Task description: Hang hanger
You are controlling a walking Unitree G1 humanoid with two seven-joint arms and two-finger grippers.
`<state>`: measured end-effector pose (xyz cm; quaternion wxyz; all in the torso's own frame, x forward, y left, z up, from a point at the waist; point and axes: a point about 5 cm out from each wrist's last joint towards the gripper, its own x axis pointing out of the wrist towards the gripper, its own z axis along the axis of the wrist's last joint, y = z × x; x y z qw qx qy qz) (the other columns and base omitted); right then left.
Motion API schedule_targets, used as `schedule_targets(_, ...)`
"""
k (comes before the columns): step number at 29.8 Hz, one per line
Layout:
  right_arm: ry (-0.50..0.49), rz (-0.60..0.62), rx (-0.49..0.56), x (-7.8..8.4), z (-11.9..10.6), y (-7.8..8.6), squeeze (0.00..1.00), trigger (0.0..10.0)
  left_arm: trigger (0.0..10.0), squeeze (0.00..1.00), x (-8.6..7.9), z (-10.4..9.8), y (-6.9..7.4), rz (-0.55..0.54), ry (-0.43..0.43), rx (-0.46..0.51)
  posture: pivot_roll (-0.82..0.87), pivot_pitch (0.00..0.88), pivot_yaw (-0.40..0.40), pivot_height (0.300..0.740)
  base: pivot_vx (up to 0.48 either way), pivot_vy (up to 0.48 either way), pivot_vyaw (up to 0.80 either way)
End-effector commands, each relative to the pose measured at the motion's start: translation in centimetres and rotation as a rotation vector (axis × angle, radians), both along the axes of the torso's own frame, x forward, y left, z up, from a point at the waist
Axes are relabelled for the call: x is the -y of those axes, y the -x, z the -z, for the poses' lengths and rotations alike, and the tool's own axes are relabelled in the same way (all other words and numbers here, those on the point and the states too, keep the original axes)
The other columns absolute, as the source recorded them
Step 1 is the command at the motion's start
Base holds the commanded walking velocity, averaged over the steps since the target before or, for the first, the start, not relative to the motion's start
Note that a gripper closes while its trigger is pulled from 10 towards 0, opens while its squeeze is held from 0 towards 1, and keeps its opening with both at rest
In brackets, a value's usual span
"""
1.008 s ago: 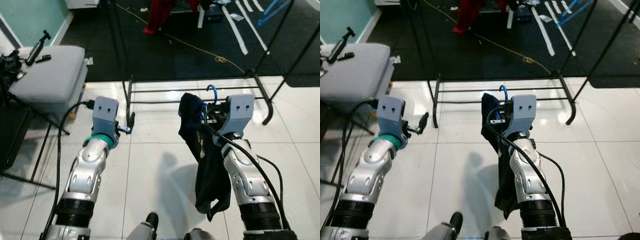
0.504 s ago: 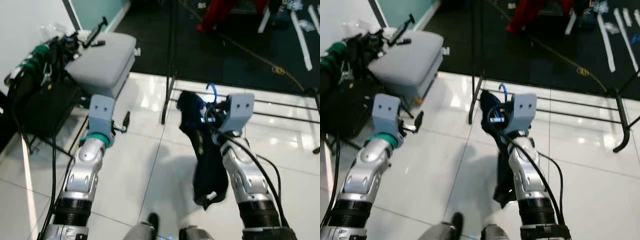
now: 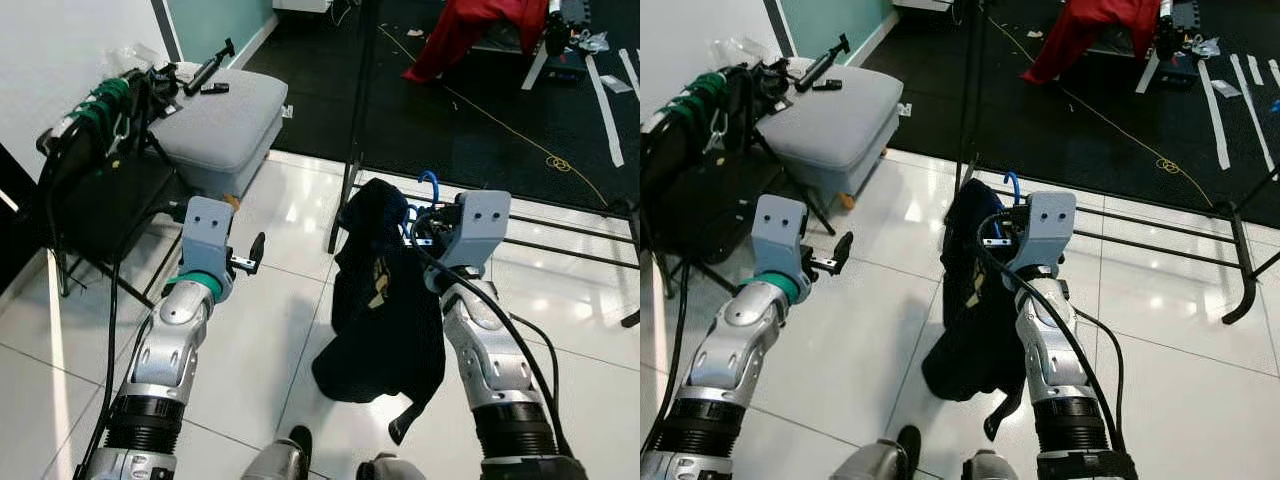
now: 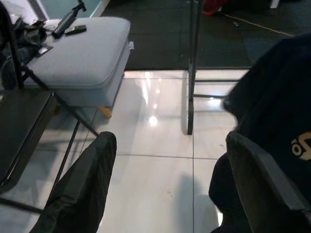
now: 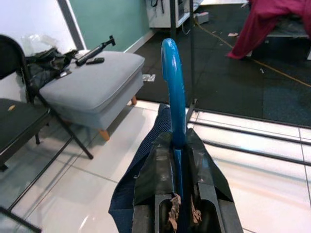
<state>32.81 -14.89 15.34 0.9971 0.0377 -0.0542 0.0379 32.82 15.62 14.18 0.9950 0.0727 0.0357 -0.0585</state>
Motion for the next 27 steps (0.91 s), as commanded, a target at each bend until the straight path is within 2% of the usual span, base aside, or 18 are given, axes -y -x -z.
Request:
schedule_targets(1,-0.008,0.007,0.007,0.2,0.2,0.2,0.00,10.0,10.0,0.00,0.1,1.0,0.3,0.001,-0.002,-0.052,0.02,0.074,0.093,0.740,0.000,0.000,0.00)
schedule_targets(12,-0.017,0.010,-0.010,0.5,0.5,0.4,0.00,10.0,10.0,0.00,0.3,1.6,0.5,0.029,-0.007,-0.092,0.02,0.088,0.097,0.740,0.000,0.000,0.00)
schedule_targets(20,-0.021,-0.009,-0.043,0.2,1.4,1.0,0.00,10.0,10.0,0.00,-1.0,2.0,1.0,-0.030,-0.018,-0.104,0.03,0.128,0.092,0.740,0.000,0.000,0.00)
schedule_targets(27,-0.022,-0.016,-0.058,-0.1,1.8,1.1,0.00,10.0,10.0,0.00,-1.3,2.0,1.3,-0.056,-0.010,-0.086,0.04,0.135,0.070,0.740,0.000,0.000,0.00)
